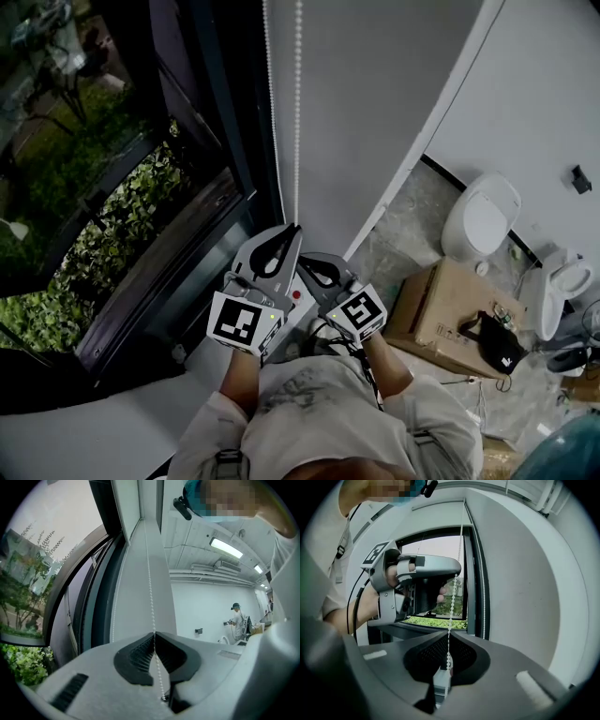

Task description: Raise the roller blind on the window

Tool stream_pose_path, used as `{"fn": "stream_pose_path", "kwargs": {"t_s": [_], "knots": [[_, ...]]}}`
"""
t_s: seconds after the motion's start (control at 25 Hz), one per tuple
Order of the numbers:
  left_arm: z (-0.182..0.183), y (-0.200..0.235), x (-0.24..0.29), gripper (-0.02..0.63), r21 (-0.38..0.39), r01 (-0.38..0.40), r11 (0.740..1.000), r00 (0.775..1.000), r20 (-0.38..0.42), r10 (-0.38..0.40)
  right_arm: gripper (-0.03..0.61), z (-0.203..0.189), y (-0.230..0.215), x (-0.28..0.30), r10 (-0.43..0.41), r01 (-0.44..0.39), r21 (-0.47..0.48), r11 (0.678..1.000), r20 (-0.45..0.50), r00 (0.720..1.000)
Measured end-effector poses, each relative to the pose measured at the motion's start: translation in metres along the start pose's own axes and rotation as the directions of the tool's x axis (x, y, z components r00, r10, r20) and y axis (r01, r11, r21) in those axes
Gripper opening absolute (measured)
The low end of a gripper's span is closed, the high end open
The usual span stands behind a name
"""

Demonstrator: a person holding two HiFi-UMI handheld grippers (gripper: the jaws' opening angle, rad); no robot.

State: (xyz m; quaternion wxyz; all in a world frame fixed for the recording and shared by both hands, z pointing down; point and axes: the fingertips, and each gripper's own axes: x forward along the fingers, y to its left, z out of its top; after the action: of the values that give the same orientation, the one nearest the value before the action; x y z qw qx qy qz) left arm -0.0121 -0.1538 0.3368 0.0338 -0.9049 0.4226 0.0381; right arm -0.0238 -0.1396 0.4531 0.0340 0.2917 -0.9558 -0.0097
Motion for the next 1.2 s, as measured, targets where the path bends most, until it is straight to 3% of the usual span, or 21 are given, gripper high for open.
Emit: {"fn": "stream_pose_path", "kwargs": {"t_s": [0.32, 1.2], "knots": [[-0.039, 0.001, -0.006, 0.017, -0.059, -0.010, 0.998, 0.998, -0.067, 0.006, 0.014, -0.038, 0.004, 0.002, 0.004, -0.002, 0.027, 1.000, -0.078, 0.997], [-0.101, -0.006, -0.019, 0.017, -0.103, -0.014, 0.995, 0.980, -0.196, -0.006, 0.014, -0.103, 0.013, -0.004, 0.022, -0.006, 0.078, 0.997, -0.205, 0.979]]}}
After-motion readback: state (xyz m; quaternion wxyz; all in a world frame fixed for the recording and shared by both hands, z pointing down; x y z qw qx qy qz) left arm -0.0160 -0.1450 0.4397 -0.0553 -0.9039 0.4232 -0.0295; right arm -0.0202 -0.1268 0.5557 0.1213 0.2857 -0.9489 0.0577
